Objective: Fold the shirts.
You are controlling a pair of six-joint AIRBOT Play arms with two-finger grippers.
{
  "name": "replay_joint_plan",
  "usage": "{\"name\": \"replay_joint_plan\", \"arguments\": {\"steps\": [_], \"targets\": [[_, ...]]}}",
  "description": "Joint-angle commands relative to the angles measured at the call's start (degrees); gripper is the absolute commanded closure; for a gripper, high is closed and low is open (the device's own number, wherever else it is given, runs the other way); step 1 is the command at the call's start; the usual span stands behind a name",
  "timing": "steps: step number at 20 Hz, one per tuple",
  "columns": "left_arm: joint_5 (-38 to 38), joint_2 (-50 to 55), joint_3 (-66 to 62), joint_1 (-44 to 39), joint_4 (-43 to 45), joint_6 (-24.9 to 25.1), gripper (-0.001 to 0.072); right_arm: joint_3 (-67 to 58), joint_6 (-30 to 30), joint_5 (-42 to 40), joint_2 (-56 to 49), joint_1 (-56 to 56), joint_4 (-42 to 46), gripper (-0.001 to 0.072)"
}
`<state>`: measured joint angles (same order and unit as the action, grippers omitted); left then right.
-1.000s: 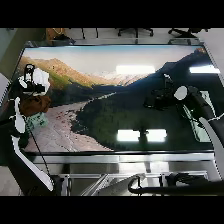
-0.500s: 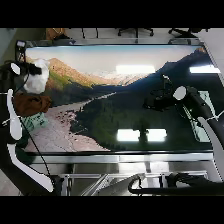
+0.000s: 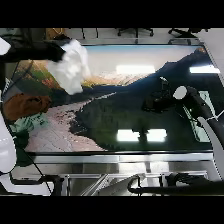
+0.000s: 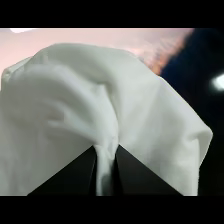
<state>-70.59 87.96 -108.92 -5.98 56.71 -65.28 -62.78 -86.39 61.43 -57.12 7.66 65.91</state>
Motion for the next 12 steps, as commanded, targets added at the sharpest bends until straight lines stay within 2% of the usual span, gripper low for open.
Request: {"name": "replay_joint_plan", "arguments": {"steps": [1,4,5,6,7,9,12], "targets": [[-7.1,-1.3,9.4,-9.7,-4.2,-2.8,0.0692,0.0,2.3,4.1,0.0,0.1,-0.2,0.0206],[5.3,-1.3,21.2,-16.9,-3.9,-2.8,0.0686,0.0,2.2,5.3,0.0,0.0,-0.3,0.0205],[8.9,-1.3,23.8,-18.4,-3.9,-2.8,0.0541,0.0,2.2,6.0,0.0,0.0,-0.7,0.0206],[11.2,-1.4,25.2,-19.1,-3.9,-3.9,0.0177,0.0,2.2,7.0,0.2,0.0,-0.9,0.0205],[11.9,-1.4,25.4,-19.0,-3.9,-7.3,0.0007,-0.1,2.3,8.2,0.5,0.0,-1.3,0.0205],[7.3,-1.4,22.4,-16.5,-3.9,-10.3,0.0007,-0.1,2.2,10.0,2.0,0.0,-1.8,0.0205],[-10.1,-1.4,16.9,-9.4,-3.8,-13.6,0.0007,0.1,2.5,13.4,5.0,0.1,-4.0,0.0205]]}}
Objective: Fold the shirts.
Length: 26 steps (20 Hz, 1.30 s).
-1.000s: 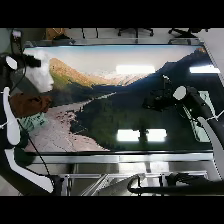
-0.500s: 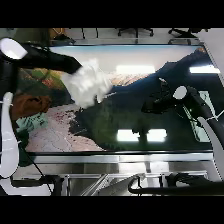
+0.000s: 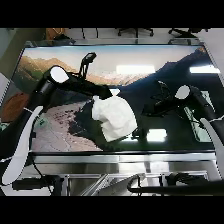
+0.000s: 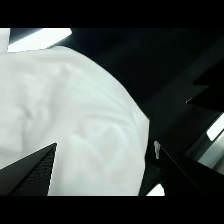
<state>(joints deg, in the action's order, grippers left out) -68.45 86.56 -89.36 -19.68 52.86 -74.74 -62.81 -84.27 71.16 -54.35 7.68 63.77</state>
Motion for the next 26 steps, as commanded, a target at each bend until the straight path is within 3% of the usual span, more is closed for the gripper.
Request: {"name": "replay_joint_plan", "arguments": {"steps": [1,3,4,8,12,17,19,20,21,22,23,24,25,26], "targets": [[-17.4,-0.1,-2.0,6.1,0.0,-4.9,0.0007,0.7,0.5,4.0,3.0,0.5,-2.4,0.0205],[-21.1,-2.2,5.4,8.5,0.0,-4.8,0.0007,4.9,0.4,3.1,4.7,3.0,-2.6,0.0204],[-18.3,-4.1,11.4,8.9,-0.1,-4.5,0.0007,7.9,0.3,2.2,5.1,4.8,-3.6,0.0204],[4.0,-8.6,31.3,7.3,-0.6,-3.1,0.0007,17.9,0.3,-8.6,4.6,12.0,-10.2,0.0204],[22.0,-6.2,35.5,4.3,-7.6,-1.9,0.0007,18.8,2.5,-18.0,0.9,13.8,-10.5,0.0204],[29.9,-2.7,35.3,0.9,-9.4,-1.6,0.0030,18.8,3.0,-19.9,-5.1,13.8,-10.5,0.0204],[31.1,-2.6,35.3,0.9,-9.4,-1.1,0.0448,18.8,4.5,-21.3,-6.8,13.8,-11.6,0.0206],[31.5,-2.6,35.3,0.9,-9.4,-0.6,0.0537,18.8,6.0,-22.4,-7.3,13.8,-12.7,0.0208],[31.5,-2.6,35.4,0.9,-9.3,0.0,0.0536,18.8,7.6,-23.8,-7.6,13.8,-14.4,0.0278],[31.3,-2.6,35.4,0.9,-9.4,0.0,0.0538,18.8,9.4,-25.2,-7.6,13.8,-16.1,0.0491],[31.2,-2.6,35.4,0.9,-9.4,0.0,0.0661,18.7,10.7,-26.3,-7.5,13.7,-17.3,0.0602],[31.2,-2.6,35.4,0.9,-9.4,0.5,0.0690,18.5,11.8,-26.4,-7.6,13.7,-18.0,0.0623],[30.9,-2.6,35.3,0.9,-9.4,0.9,0.0691,18.2,12.3,-26.3,-7.5,13.7,-18.0,0.0693],[30.6,-2.6,35.3,0.9,-9.4,1.0,0.0691,17.9,12.6,-26.3,-7.3,13.7,-17.9,0.0686]]}}
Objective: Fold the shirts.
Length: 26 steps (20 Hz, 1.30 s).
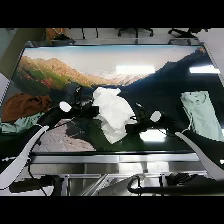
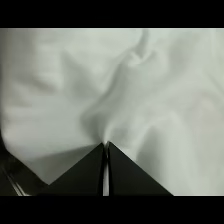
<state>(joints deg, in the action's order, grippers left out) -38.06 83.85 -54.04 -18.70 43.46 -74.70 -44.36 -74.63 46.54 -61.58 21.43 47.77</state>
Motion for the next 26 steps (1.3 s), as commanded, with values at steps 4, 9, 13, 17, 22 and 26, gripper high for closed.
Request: {"name": "replay_joint_plan", "arguments": {"steps": [4,9,13,17,22,26], "targets": [[-2.5,-2.5,0.0,0.9,0.0,3.0,0.0691,-0.8,4.4,-1.5,2.4,-0.1,-1.5,0.0686],[-8.8,-6.7,0.0,4.8,0.3,4.4,0.0685,-0.8,5.0,-0.2,7.2,-1.1,-1.5,0.0686],[-16.9,-5.9,0.2,7.9,0.3,4.2,0.0016,-0.7,5.0,2.1,7.1,-1.7,-1.3,0.0686],[-19.4,-2.4,0.2,7.9,0.0,2.7,0.0016,-0.7,5.0,2.1,7.1,-1.7,-1.3,0.0686],[-8.6,4.2,-0.5,6.0,-2.5,2.7,0.0242,-0.7,5.0,2.2,7.2,-1.7,-1.3,0.0686],[-9.6,6.4,-7.2,8.7,-2.6,3.8,0.0691,-0.7,5.1,2.2,8.1,-1.7,-1.3,0.0686]]}}
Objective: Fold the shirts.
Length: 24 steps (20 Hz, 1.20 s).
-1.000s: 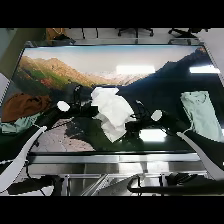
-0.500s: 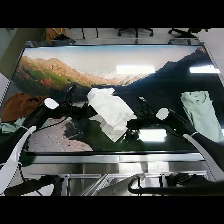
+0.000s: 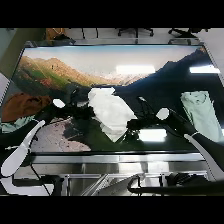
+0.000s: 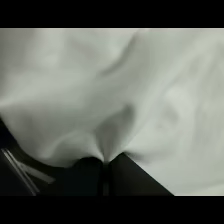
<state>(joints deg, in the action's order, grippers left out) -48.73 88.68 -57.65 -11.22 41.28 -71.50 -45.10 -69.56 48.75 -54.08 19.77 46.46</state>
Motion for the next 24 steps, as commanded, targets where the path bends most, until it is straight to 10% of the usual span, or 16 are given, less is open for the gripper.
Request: {"name": "replay_joint_plan", "arguments": {"steps": [1,6,12,24], "targets": [[-0.5,1.0,-5.5,1.5,-0.4,0.6,0.0693,0.0,0.3,-0.1,1.1,0.0,0.0,0.0686],[-10.6,-9.2,-13.2,0.4,-0.2,2.6,0.0695,-5.6,2.1,1.1,8.0,-2.0,0.2,0.0687],[-21.4,-29.6,-34.3,-0.9,-0.3,-0.1,0.0695,-40.5,11.3,11.2,14.3,-3.3,1.9,0.0687],[-29.8,-40.6,-35.7,-0.7,14.5,-6.0,0.0694,-60.2,3.0,27.8,7.8,-3.3,20.0,0.0686]]}}
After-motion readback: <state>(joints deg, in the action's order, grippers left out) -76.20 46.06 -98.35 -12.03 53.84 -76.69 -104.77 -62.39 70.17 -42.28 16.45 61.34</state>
